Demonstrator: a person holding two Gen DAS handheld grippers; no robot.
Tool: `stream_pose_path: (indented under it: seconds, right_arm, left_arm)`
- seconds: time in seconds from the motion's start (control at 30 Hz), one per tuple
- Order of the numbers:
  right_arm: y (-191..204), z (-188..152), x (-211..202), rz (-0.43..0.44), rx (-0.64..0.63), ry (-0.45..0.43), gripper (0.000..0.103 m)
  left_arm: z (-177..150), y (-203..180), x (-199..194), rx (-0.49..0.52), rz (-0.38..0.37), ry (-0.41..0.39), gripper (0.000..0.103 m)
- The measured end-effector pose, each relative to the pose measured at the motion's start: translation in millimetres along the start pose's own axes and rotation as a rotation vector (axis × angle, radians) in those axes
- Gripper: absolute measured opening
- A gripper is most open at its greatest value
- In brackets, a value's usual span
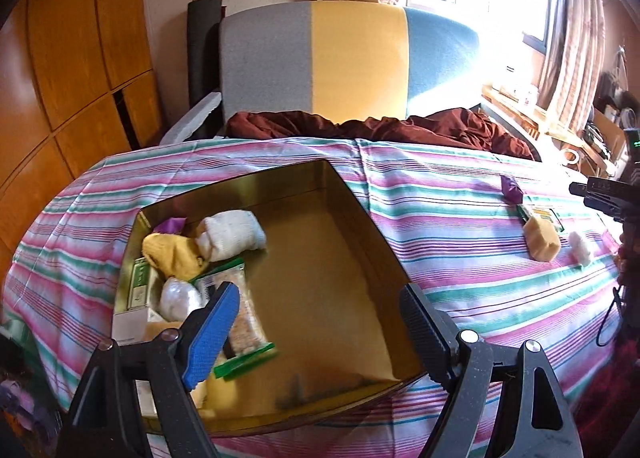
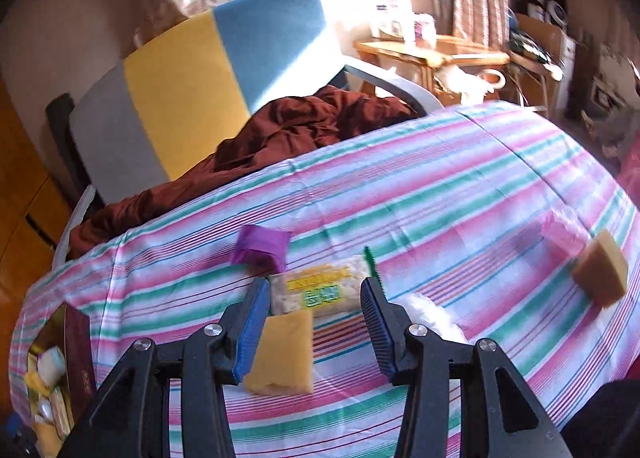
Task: Organize objects
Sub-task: 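Move both tools back from the tray to the remaining table items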
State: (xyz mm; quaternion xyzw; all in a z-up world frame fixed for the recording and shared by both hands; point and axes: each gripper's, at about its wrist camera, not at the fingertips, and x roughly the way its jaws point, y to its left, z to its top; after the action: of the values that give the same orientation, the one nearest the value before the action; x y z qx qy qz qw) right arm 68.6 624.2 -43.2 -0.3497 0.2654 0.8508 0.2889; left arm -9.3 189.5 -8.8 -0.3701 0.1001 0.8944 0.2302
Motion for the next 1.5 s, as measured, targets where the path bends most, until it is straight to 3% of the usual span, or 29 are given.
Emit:
stream_pose_path:
  seconds: [0.1, 0.23, 0.5, 0.7, 0.83, 1.0, 1.17, 1.4, 1.5]
  right_arm:
    - [-31, 7, 0, 0.035, 0.158, 0.004, 0.051]
    - [-52, 8, -3, 0.071, 0.267, 0.003, 0.058]
    - [-77, 7, -9, 0.145, 0.416, -0.006, 0.061]
    - [-73, 6, -2, 0.197, 0.419, 0.036, 0.061]
    - [-68, 4, 2, 0.231, 0.407, 0.063, 0.061]
    - [-64, 2, 5, 0.266, 0.403, 0.092, 0.061]
    - [-64, 2, 8, 0.289, 0.412, 0.111, 0.061]
    - [-69, -1, 13, 0.302, 0.44, 0.129, 0.061]
    - [-69, -1, 15, 0.301, 0.442, 0.138, 0.061]
  left_arm:
    - [12, -25, 9, 0.04, -0.038, 0.007, 0.083]
    - [30, -62, 28, 0.081, -0.102, 0.033, 0.083]
    - [66, -126, 71, 0.11, -0.202, 0.109, 0.083]
    - [89, -173, 104, 0.188, -0.228, 0.116, 0.082]
    - [105, -213, 117, 0.376, -0.23, 0.014, 0.081]
    - [123, -258, 146, 0.625, -0.271, -0.029, 0.082]
    - [140, -294, 173, 0.732, -0.326, -0.026, 0.082]
    - [158, -334, 211, 0.692, -0.383, 0.005, 0.083]
    - [163, -345, 234, 0.64, -0.4, 0.058, 0.081]
